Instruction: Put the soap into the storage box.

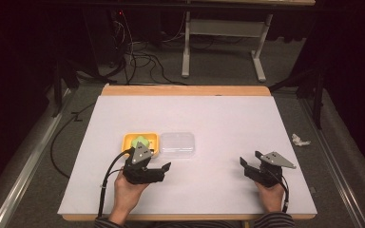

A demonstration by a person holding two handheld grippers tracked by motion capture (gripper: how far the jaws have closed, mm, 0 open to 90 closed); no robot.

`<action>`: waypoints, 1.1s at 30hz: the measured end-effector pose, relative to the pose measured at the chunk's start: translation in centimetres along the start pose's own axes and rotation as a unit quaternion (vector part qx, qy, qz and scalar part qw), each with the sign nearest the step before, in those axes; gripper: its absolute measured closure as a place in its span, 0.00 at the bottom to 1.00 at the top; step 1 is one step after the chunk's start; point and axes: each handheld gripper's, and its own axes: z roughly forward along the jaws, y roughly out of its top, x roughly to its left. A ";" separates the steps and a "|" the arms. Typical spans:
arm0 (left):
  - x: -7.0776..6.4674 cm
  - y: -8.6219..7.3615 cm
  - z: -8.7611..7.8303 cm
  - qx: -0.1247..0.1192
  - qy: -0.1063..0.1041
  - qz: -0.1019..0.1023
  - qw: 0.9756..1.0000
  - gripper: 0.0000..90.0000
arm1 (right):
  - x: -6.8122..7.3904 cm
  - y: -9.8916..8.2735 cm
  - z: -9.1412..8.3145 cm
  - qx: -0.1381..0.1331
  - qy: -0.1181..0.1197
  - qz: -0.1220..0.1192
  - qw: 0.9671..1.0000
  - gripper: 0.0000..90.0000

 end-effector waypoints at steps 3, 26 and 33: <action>-0.2 -0.4 0.2 0.004 -0.002 0.002 1.000 0.28 | 0.0 0.0 0.0 0.000 0.000 0.000 1.000 0.36; -0.4 -2.0 0.8 0.006 -0.031 -0.010 0.999 0.28 | 0.0 0.0 0.1 0.004 0.000 -0.002 1.000 0.36; -0.2 -2.3 1.3 0.010 -0.027 -0.016 0.999 0.28 | 0.0 0.0 0.1 0.005 0.002 -0.003 1.000 0.36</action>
